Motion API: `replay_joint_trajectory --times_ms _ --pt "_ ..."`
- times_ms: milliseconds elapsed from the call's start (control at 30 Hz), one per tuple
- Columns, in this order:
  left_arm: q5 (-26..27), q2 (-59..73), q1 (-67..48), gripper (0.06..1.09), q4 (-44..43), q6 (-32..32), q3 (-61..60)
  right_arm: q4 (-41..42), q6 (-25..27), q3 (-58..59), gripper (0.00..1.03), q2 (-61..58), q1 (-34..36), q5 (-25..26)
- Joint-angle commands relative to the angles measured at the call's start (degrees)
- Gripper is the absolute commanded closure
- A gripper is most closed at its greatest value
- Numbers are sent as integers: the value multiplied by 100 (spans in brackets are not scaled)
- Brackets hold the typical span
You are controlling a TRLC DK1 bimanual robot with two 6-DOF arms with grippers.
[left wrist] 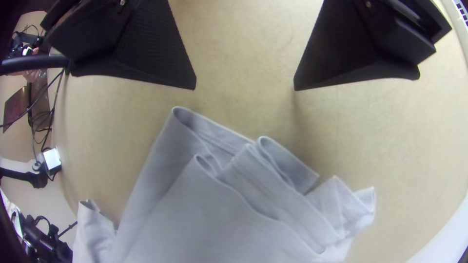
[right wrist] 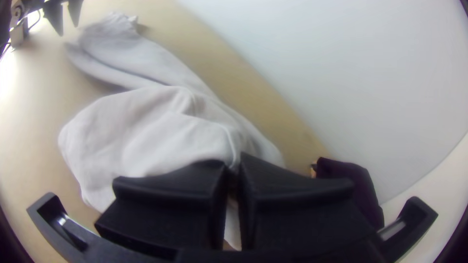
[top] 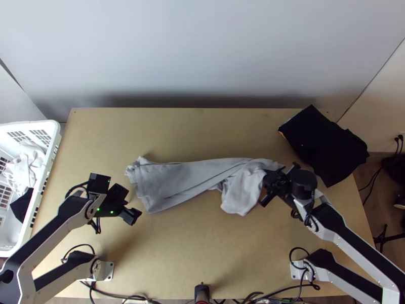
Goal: Fold the t-shirt
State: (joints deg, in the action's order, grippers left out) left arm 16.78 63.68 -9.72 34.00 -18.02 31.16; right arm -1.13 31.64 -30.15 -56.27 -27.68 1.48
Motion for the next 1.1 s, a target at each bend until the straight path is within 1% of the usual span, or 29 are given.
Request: replay_joint_trajectory --times_ms 0,133,200,267,300,333,367,400,433,467,533,633,733,767,833,900,967,1067 --pt "10 -5 22 11 10 -26 -22 -54 -193 36 100 2 755 -86" --pt "10 -5 22 11 10 -26 -22 -274 -263 80 100 -270 940 -86" --pt "10 -5 14 11 10 -26 -13 -511 -263 88 100 -306 914 -130" --pt "10 -5 14 11 10 -26 -22 -810 -272 62 100 -323 835 -323" --pt "10 -5 14 11 19 -17 -22 -837 -281 71 100 -323 773 -323" --pt "10 -5 22 11 19 -17 -22 -845 -299 71 97 -306 738 -323" --pt "10 -5 22 11 19 -26 -22 -845 -307 80 84 -279 712 -315" --pt "10 -5 22 11 19 -17 -22 -845 -325 80 51 -226 703 -306" --pt "10 -14 22 11 28 -26 -22 -845 -343 71 14 -156 703 -253" --pt "10 -22 22 11 45 -26 -31 -907 -343 36 4 -86 694 -165" --pt "10 -66 22 11 54 -35 -48 -1171 -343 -114 5 64 659 -156" --pt "10 -84 22 11 54 -52 -66 -1795 -334 -413 5 275 562 -156" --pt "10 -84 22 11 54 -61 -57 -2893 -351 -808 5 134 360 -174" --pt "10 -84 22 11 37 -61 -57 -3280 -457 -940 5 72 334 -209" --pt "10 -84 22 11 19 -70 -57 -3816 -571 -1045 5 108 307 -446" --pt "10 -84 22 11 10 -70 -48 -4053 -606 -1010 5 327 131 -499" --pt "10 -84 22 11 10 -61 -57 -4080 -685 -914 6 503 -53 -499" --pt "10 -84 22 11 10 -52 -57 -4010 -826 -826 19 529 -106 -499"
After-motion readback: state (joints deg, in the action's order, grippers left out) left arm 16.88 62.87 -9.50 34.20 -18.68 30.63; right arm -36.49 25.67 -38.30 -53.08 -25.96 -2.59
